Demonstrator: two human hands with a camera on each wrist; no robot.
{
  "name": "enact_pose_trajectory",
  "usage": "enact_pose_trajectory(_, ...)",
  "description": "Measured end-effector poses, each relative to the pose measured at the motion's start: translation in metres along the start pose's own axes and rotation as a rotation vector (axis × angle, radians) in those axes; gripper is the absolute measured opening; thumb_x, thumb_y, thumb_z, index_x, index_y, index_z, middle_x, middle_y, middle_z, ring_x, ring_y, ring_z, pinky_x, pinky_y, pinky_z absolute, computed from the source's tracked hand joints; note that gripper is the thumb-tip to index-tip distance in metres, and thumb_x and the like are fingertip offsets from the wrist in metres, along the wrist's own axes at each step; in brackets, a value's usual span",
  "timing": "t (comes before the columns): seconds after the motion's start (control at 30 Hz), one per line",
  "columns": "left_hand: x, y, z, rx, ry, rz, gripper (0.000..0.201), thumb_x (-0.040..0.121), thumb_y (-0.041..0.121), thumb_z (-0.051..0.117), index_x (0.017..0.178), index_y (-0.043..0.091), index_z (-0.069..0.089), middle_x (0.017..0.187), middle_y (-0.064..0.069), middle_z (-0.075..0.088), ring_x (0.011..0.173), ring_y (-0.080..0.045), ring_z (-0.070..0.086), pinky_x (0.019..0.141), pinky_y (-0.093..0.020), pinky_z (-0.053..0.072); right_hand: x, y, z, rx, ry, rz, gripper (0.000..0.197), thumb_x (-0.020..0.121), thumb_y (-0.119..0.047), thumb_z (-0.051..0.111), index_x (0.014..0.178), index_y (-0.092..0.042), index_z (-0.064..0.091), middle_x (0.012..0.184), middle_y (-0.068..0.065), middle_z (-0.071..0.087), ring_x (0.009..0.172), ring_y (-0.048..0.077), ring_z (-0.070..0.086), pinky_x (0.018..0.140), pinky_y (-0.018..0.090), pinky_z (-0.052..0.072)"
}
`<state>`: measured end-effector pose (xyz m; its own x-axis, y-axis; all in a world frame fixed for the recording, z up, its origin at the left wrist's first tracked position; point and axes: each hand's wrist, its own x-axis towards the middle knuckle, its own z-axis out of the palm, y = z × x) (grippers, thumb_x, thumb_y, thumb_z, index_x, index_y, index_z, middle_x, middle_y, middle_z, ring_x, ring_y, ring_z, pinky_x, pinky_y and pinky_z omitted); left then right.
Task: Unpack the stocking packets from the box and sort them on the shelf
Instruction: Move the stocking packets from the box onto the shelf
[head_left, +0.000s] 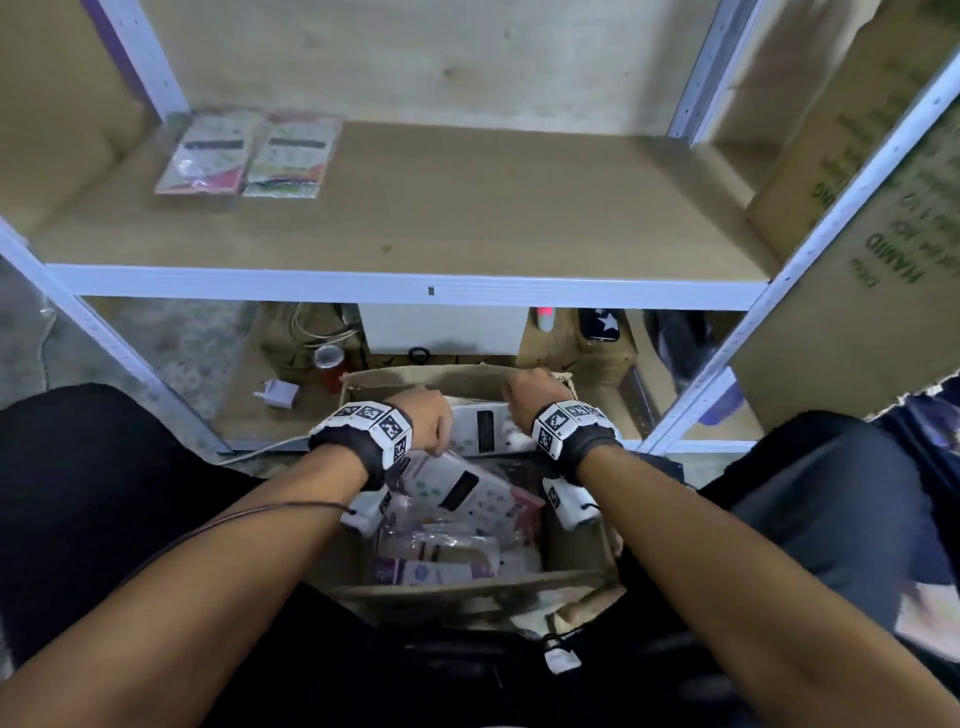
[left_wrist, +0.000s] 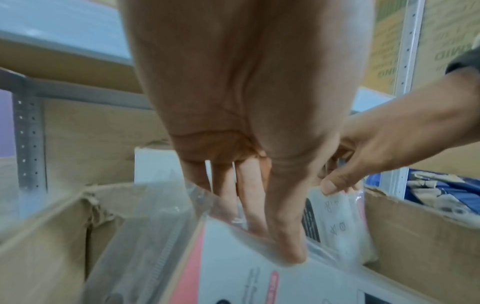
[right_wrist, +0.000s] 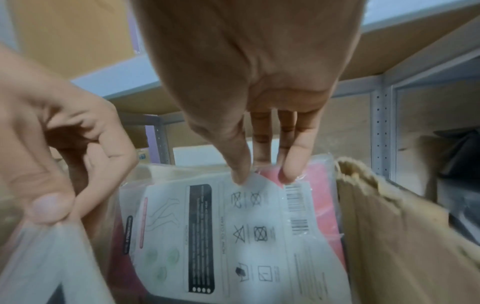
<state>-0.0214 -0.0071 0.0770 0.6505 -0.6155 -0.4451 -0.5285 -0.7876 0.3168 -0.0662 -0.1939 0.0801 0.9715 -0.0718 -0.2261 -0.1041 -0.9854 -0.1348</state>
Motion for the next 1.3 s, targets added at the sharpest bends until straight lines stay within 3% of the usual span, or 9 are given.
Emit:
enact_pose_trajectory(0.07, -0.009, 0.004, -0.017, -0.017, 0.017, 0.006, 0.009, 0.079, 0.007, 0.076, 0.087, 0.010, 0.079, 0.095, -0.005, 0.077, 0.077, -0.014, 0.064, 0.062, -0.015, 0.045, -0.004, -0.001, -0.016, -0.003, 0.022, -0.018, 0.024, 0.089, -0.003, 0.051, 0.110, -0.009, 0.062, 0.111, 0.019, 0.064, 0.108, 0.037, 0.059, 0.085, 0.043, 0.055)
enact_pose_trajectory(0.3, -0.042, 0.014, -0.080, -0.089, 0.062, 0.024, 0.006, 0.086, 0.015, 0.074, 0.091, 0.016, 0.072, 0.104, -0.002, 0.074, 0.100, -0.023, 0.067, 0.090, -0.034, 0.051, -0.014, 0.003, -0.066, -0.012, 0.073, -0.064, 0.021, 0.087, 0.002, 0.048, 0.092, -0.016, 0.057, 0.099, 0.011, 0.066, 0.095, 0.029, 0.062, 0.077, 0.037, 0.057)
enact_pose_trajectory(0.43, -0.061, 0.017, -0.122, -0.092, 0.084, 0.059, 0.006, 0.087, 0.017, 0.073, 0.088, 0.022, 0.070, 0.092, 0.014, 0.069, 0.094, -0.014, 0.063, 0.079, -0.025, 0.048, -0.018, 0.008, -0.093, -0.033, 0.122, -0.110, 0.016, 0.088, -0.006, 0.053, 0.084, -0.021, 0.053, 0.101, 0.008, 0.065, 0.093, 0.026, 0.061, 0.075, 0.031, 0.050)
enact_pose_trajectory(0.5, -0.071, 0.016, -0.139, -0.099, 0.110, 0.068, 0.008, 0.087, 0.018, 0.073, 0.086, 0.024, 0.069, 0.091, 0.009, 0.069, 0.087, -0.012, 0.061, 0.076, -0.024, 0.045, -0.020, 0.011, -0.107, -0.020, 0.155, -0.118, 0.012, 0.088, -0.009, 0.051, 0.084, -0.019, 0.056, 0.100, 0.007, 0.067, 0.091, 0.026, 0.062, 0.073, 0.029, 0.046)
enact_pose_trajectory(0.77, -0.107, -0.001, -0.192, -0.220, 0.184, 0.049, 0.007, 0.091, 0.019, 0.071, 0.090, 0.024, 0.066, 0.063, 0.023, 0.068, 0.086, -0.009, 0.063, 0.070, -0.014, 0.044, -0.031, 0.026, -0.163, 0.127, 0.231, -0.101, 0.013, 0.085, -0.012, 0.064, 0.097, -0.015, 0.069, 0.103, 0.005, 0.071, 0.095, 0.026, 0.064, 0.080, 0.028, 0.049)
enact_pose_trajectory(0.87, -0.117, -0.011, -0.203, -0.320, 0.252, 0.043, 0.005, 0.092, 0.019, 0.070, 0.095, 0.021, 0.067, 0.083, 0.017, 0.072, 0.091, -0.011, 0.063, 0.078, -0.019, 0.047, -0.034, 0.033, -0.179, 0.250, 0.240, -0.083, 0.012, 0.088, -0.019, 0.069, 0.099, -0.015, 0.069, 0.100, 0.002, 0.069, 0.086, 0.019, 0.060, 0.076, 0.025, 0.045)
enact_pose_trajectory(1.0, -0.122, -0.023, -0.206, -0.536, 0.372, 0.027, 0.011, 0.096, 0.013, 0.063, 0.107, 0.012, 0.065, 0.108, -0.005, 0.068, 0.102, -0.020, 0.061, 0.097, -0.035, 0.046, -0.030, 0.037, -0.187, 0.440, 0.214, -0.050, 0.006, 0.089, -0.016, 0.067, 0.094, -0.017, 0.063, 0.102, 0.011, 0.070, 0.084, 0.022, 0.062, 0.083, 0.038, 0.055)
enact_pose_trajectory(1.17, -0.116, -0.021, -0.191, -1.039, 0.575, -0.012, 0.015, 0.099, 0.001, 0.053, 0.094, 0.013, 0.061, 0.094, -0.009, 0.063, 0.080, -0.018, 0.058, 0.065, -0.023, 0.052, -0.021, 0.034, -0.184, 0.623, 0.221, -0.008, 0.006, 0.091, -0.016, 0.065, 0.088, -0.017, 0.060, 0.086, 0.004, 0.064, 0.071, 0.017, 0.058, 0.054, 0.020, 0.043)
enact_pose_trajectory(1.3, -0.105, -0.025, -0.187, -1.278, 0.707, -0.035, 0.026, 0.099, 0.002, 0.054, 0.125, 0.001, 0.058, 0.108, -0.017, 0.063, 0.086, -0.025, 0.061, 0.050, -0.023, 0.056, -0.007, 0.027, -0.177, 0.861, 0.201, 0.089, 0.020, 0.093, -0.013, 0.064, 0.075, -0.018, 0.057, 0.069, 0.003, 0.056, 0.054, 0.013, 0.046, 0.046, 0.022, 0.034)
